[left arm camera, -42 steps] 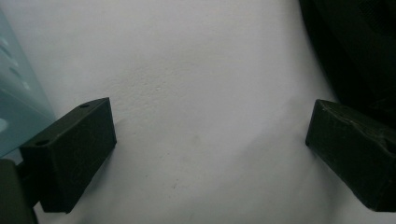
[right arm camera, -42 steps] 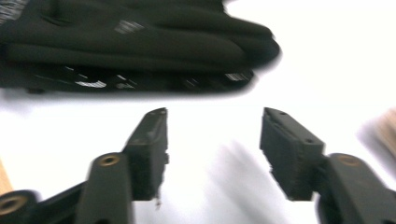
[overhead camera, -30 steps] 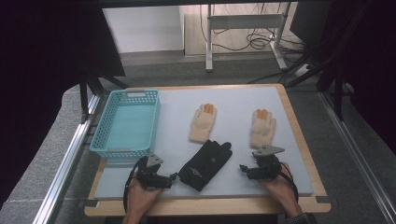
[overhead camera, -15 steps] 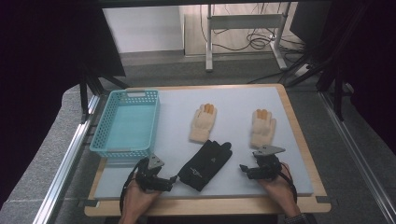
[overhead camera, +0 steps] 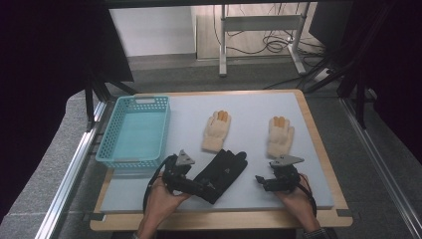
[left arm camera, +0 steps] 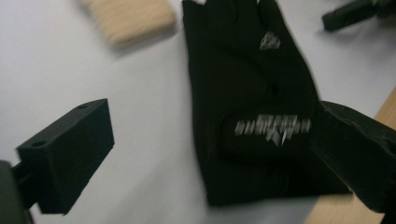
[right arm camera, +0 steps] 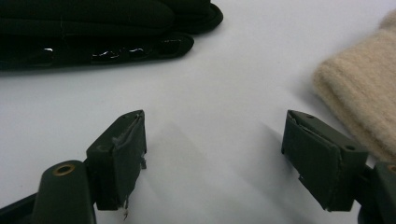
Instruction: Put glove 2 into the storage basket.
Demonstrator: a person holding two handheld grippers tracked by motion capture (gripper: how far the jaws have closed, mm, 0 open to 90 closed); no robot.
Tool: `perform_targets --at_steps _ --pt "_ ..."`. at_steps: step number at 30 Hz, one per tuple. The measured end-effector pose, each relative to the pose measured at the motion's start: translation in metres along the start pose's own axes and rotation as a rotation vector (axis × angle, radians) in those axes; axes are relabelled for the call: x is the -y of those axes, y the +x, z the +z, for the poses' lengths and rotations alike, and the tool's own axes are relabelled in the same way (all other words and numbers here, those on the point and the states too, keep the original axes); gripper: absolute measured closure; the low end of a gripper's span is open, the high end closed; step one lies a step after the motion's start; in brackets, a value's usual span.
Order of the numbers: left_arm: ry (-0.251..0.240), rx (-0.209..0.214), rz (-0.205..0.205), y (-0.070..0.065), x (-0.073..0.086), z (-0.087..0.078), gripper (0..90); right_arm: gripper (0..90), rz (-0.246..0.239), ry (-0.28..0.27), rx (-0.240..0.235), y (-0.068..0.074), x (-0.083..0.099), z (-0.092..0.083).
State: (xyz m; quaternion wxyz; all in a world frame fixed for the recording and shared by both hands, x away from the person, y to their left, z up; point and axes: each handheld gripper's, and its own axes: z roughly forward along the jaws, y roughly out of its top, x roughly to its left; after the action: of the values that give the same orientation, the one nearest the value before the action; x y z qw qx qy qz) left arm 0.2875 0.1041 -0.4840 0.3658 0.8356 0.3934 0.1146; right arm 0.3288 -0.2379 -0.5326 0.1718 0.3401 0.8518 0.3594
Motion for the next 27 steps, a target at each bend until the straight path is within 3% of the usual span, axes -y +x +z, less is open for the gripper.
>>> perform_targets --at_steps 3,4,7,11,17,20,23,27 --pt "0.011 0.022 0.006 -0.003 -0.010 0.011 0.0 21.3 -0.001 -0.001 0.000 0.000 0.000 0.000" --pt "0.034 0.039 0.005 -0.007 -0.020 0.025 0.0 21.3 0.000 -0.001 -0.001 0.000 0.000 0.000" --pt "0.068 0.031 0.014 -0.010 -0.028 0.042 0.0 21.4 0.000 -0.001 -0.001 0.000 0.000 0.000" --pt "0.132 0.049 -0.006 -0.008 -0.030 0.065 0.0 21.3 -0.002 -0.002 -0.001 0.000 0.000 0.000" --pt "0.206 0.085 0.015 -0.020 -0.024 0.078 0.0 21.3 0.000 -0.002 -0.002 0.000 0.000 0.000" --pt "0.236 0.026 0.071 -0.030 -0.021 0.081 0.0 21.3 0.001 -0.002 -0.002 0.000 0.000 0.000" --pt "0.248 -0.018 0.097 -0.036 -0.018 0.084 0.0 21.3 0.000 -0.002 -0.001 0.000 0.000 0.000" --pt "0.239 -0.022 0.058 -0.030 -0.016 0.083 0.0 21.3 0.000 -0.002 -0.001 0.000 0.000 0.000"
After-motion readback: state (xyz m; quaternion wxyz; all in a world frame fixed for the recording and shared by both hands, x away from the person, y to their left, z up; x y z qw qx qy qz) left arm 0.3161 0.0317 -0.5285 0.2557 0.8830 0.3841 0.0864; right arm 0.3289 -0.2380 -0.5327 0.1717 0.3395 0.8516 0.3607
